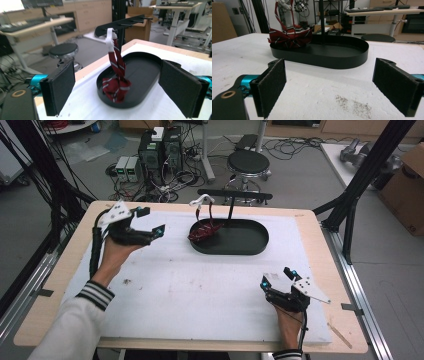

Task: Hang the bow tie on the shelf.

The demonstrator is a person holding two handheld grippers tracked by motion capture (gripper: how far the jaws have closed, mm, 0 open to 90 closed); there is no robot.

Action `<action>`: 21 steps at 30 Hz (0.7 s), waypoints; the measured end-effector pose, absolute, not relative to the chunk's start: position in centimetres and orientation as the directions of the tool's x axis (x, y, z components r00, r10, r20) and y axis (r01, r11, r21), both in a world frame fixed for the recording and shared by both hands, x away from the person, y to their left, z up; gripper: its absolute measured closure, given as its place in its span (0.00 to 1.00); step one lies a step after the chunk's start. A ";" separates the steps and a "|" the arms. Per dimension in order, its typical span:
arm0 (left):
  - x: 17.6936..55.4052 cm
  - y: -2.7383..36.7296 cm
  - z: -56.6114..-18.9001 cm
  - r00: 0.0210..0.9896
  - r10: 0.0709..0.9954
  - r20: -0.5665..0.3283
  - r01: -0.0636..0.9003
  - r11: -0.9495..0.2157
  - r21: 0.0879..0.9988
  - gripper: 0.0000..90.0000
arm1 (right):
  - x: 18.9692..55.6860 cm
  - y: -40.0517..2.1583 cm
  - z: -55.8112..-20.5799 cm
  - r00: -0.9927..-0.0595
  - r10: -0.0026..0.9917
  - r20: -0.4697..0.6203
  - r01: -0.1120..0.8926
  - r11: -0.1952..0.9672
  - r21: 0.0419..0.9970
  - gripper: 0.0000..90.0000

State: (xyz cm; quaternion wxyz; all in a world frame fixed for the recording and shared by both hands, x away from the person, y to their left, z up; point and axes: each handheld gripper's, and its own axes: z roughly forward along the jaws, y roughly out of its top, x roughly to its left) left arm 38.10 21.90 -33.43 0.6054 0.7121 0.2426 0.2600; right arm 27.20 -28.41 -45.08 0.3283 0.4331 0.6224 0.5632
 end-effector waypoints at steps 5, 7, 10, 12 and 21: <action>35.0 23.7 -35.3 0.728 0.679 0.099 -0.003 -0.142 0.990 0.16 | 27.1 -28.4 -45.1 -0.406 0.910 0.084 0.164 -0.018 0.986 0.12; 33.3 24.7 -36.7 0.718 0.693 0.071 0.003 -0.105 0.994 0.16 | 27.1 -28.4 -45.1 -0.408 0.910 0.078 0.161 -0.013 0.987 0.12; 31.3 25.9 -38.8 0.697 0.716 0.037 0.005 -0.057 0.998 0.16 | 27.1 -28.3 -45.1 -0.408 0.910 0.074 0.162 -0.007 0.987 0.12; 30.4 26.7 -40.2 0.681 0.732 0.014 0.017 -0.035 0.999 0.16 | 27.1 -28.3 -45.1 -0.409 0.910 0.072 0.163 -0.005 0.987 0.12; 28.2 29.3 -44.2 0.621 0.783 -0.041 0.038 0.022 0.999 0.16 | 27.1 -28.2 -45.1 -0.409 0.910 0.062 0.160 0.004 0.987 0.12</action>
